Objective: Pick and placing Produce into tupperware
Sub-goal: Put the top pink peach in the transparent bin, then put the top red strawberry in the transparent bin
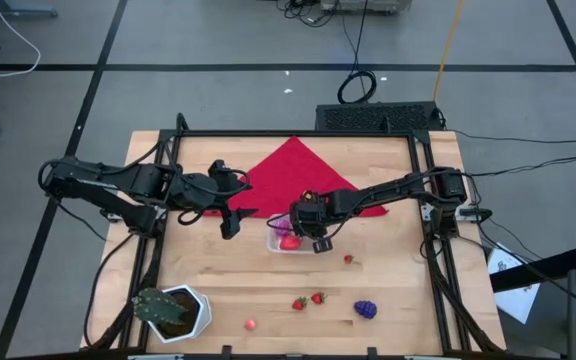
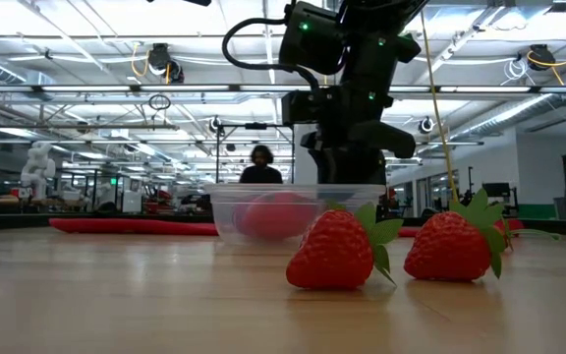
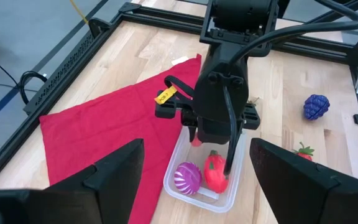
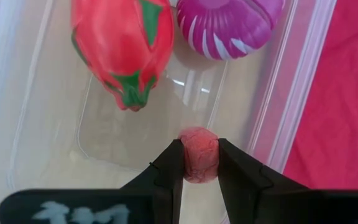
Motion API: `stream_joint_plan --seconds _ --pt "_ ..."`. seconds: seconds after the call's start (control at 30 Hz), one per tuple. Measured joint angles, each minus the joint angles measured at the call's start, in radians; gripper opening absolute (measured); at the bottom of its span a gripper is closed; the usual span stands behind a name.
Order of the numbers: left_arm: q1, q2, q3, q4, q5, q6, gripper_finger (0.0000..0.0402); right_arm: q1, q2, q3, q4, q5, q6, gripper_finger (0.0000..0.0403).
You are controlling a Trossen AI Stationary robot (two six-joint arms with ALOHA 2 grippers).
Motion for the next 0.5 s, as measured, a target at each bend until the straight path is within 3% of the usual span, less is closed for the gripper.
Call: stream_joint_plan --seconds 0.17,0.5 --pt "0.000 0.000 0.000 0.000 0.000 0.000 0.0296 0.002 0.000 0.000 0.009 0.000 0.000 0.0085" --pt "0.000 0.000 0.000 0.000 0.000 0.000 0.0296 0.003 0.000 0.000 0.009 0.000 0.001 0.0166"
